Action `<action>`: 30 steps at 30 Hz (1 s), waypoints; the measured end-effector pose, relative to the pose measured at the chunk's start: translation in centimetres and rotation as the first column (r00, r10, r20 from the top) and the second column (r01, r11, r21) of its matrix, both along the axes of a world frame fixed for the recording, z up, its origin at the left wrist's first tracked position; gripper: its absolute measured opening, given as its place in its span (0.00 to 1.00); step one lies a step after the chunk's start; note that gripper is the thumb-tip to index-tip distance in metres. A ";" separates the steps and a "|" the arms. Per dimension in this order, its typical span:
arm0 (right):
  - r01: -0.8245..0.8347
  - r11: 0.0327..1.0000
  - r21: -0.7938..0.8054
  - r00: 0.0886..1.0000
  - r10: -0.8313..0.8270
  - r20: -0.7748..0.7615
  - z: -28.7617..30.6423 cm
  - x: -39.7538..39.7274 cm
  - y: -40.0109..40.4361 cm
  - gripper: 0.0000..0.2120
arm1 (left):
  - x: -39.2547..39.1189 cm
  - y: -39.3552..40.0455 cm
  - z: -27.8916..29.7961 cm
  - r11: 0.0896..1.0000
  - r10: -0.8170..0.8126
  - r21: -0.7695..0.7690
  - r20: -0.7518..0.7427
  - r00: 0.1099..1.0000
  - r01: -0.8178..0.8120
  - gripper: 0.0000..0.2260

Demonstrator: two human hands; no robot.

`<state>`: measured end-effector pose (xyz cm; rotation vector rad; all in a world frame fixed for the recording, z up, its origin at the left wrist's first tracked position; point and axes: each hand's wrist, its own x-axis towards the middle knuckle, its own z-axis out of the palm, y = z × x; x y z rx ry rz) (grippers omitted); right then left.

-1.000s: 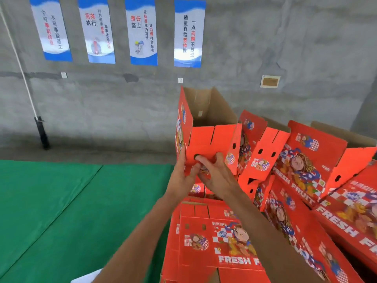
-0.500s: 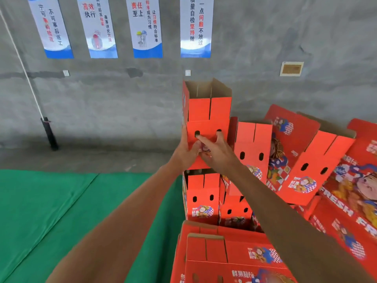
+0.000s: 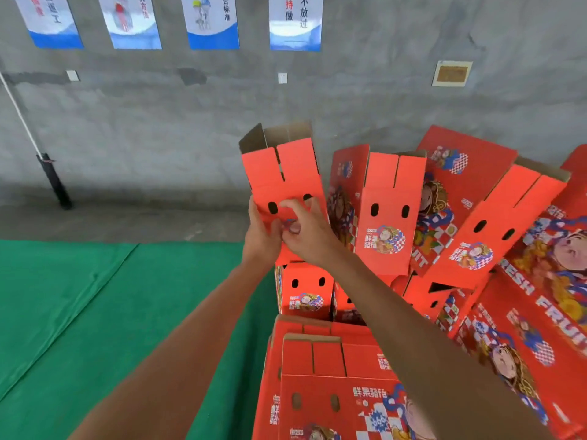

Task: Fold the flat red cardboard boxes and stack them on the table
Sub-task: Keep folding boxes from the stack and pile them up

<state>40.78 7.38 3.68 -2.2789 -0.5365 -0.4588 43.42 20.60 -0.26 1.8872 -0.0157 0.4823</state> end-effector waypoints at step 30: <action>0.251 0.925 -0.286 0.954 -0.286 -0.087 -5.1 -6.9 -4.8 0.18 | -5.7 -1.5 -3.5 0.985 -0.101 0.100 -0.321 0.942 0.139 0.32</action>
